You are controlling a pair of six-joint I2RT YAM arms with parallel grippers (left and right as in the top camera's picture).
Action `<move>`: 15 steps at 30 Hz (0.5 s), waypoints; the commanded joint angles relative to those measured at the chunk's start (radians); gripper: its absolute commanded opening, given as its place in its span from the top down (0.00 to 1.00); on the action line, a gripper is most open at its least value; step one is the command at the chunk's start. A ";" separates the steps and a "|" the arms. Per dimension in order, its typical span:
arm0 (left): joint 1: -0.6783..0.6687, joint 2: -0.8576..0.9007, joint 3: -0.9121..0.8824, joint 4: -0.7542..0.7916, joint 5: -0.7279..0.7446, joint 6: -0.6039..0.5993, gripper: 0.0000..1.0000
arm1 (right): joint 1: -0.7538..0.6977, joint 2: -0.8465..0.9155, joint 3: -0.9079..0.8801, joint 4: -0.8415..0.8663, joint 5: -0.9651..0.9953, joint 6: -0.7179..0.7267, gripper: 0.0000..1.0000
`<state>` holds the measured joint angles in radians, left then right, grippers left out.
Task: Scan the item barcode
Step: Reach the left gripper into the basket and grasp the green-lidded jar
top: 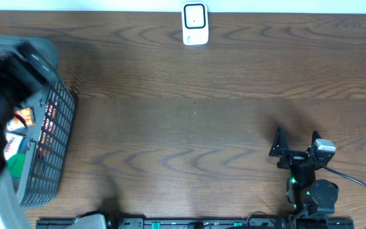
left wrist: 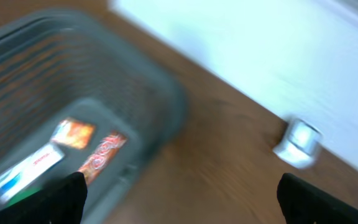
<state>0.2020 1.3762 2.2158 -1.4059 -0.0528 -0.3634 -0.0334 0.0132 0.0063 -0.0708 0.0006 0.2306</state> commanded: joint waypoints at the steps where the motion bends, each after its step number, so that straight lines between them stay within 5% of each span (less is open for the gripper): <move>1: 0.169 0.112 0.017 -0.071 -0.090 -0.214 0.02 | -0.005 -0.002 -0.001 -0.004 0.009 0.008 0.01; 7: 0.429 0.233 -0.015 -0.235 -0.090 -0.433 0.02 | -0.005 -0.002 -0.001 -0.004 0.009 0.008 0.01; 15: 0.549 0.243 -0.186 -0.213 -0.091 -0.451 0.02 | -0.005 -0.002 -0.001 -0.004 0.009 0.008 0.01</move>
<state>0.7197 1.6249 2.0987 -1.6077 -0.1299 -0.7700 -0.0334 0.0132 0.0063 -0.0708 0.0006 0.2306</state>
